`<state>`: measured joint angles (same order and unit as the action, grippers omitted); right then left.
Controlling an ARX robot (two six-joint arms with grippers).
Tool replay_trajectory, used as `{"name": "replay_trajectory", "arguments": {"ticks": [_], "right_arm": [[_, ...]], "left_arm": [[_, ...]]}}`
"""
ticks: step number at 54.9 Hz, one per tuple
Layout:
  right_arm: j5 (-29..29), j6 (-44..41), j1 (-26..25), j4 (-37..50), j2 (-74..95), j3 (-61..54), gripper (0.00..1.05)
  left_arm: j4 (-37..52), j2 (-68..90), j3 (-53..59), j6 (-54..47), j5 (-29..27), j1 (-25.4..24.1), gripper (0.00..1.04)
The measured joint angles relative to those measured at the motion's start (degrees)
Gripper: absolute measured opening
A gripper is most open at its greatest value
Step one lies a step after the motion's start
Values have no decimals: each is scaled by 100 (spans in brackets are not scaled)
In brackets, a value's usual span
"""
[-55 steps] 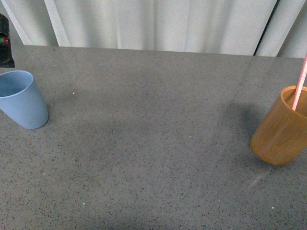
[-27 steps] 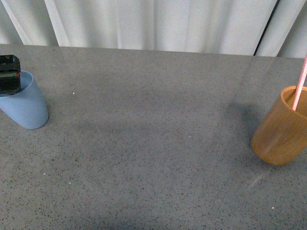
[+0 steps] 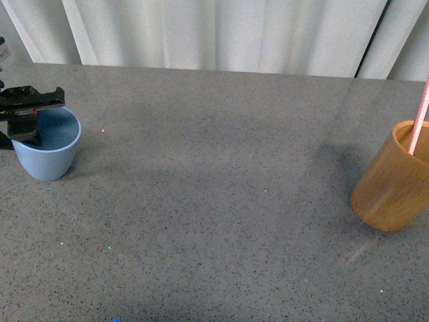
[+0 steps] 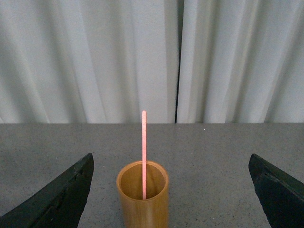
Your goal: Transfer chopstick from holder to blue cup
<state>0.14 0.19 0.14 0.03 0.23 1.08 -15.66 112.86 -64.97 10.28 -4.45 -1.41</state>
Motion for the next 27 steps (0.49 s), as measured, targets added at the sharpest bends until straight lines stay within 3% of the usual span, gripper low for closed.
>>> {"name": "replay_trajectory", "arguments": {"ticks": [9, 27], "right_arm": [[-2, 0, 0, 0, 0, 0, 95], [-2, 0, 0, 0, 0, 0, 95]], "left_arm": [[-111, -79, -98, -122, 101, 129, 3], [-363, -723, -15, -317, 310, 824, 3]]}}
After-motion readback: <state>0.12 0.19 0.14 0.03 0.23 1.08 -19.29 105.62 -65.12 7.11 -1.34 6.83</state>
